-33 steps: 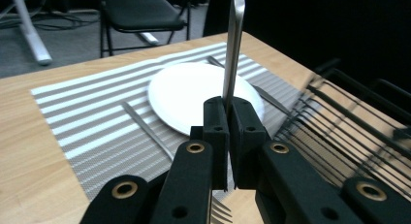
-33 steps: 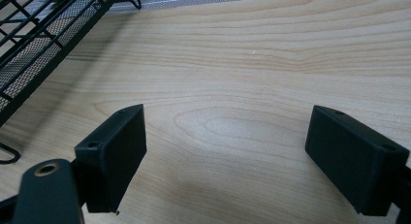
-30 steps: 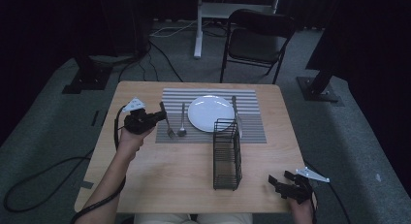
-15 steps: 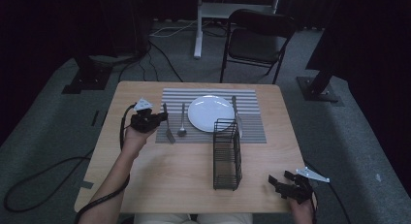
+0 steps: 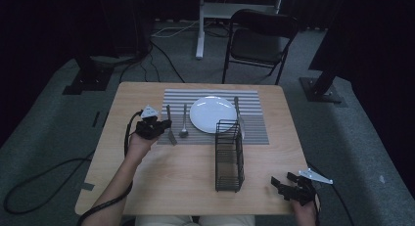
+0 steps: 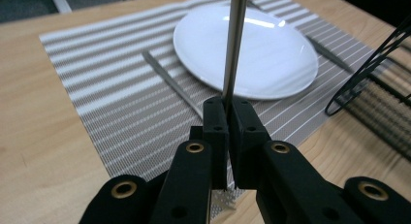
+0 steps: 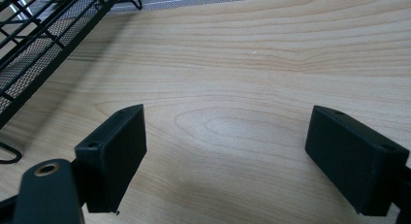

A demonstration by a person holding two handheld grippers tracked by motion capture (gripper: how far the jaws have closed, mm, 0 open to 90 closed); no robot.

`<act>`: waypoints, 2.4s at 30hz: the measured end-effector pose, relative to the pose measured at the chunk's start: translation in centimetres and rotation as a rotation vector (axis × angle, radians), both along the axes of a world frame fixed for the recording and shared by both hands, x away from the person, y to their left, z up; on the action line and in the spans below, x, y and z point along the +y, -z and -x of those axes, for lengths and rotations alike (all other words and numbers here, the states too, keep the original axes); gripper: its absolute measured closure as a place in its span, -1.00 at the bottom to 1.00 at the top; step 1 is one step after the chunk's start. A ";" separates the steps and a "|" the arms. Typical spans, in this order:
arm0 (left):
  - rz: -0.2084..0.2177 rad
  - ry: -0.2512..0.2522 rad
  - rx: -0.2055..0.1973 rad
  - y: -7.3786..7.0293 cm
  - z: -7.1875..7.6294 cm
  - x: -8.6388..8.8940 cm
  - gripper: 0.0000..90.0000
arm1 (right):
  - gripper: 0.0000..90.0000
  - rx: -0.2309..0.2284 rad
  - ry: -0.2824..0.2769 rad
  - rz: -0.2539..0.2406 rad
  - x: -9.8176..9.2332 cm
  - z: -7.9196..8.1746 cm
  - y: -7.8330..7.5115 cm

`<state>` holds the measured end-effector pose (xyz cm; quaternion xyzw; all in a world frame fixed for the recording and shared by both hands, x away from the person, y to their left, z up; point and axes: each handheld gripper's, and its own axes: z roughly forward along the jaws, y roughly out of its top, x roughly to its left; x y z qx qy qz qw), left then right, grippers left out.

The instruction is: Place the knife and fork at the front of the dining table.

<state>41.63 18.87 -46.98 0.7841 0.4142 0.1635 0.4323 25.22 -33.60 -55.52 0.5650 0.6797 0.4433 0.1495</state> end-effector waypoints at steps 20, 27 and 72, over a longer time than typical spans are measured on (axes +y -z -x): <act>-0.003 -0.129 0.108 4.5 -1.5 -0.6 1.00 | -0.68 -0.002 0.000 -0.002 0.0 0.0 0.0; 0.009 -0.161 0.116 4.3 -1.3 -0.3 1.00 | -0.68 -0.003 0.001 -0.005 0.0 0.0 0.0; 0.004 -0.384 0.165 7.0 -6.7 -3.2 0.84 | -0.68 -0.003 0.004 -0.028 -0.3 0.1 0.0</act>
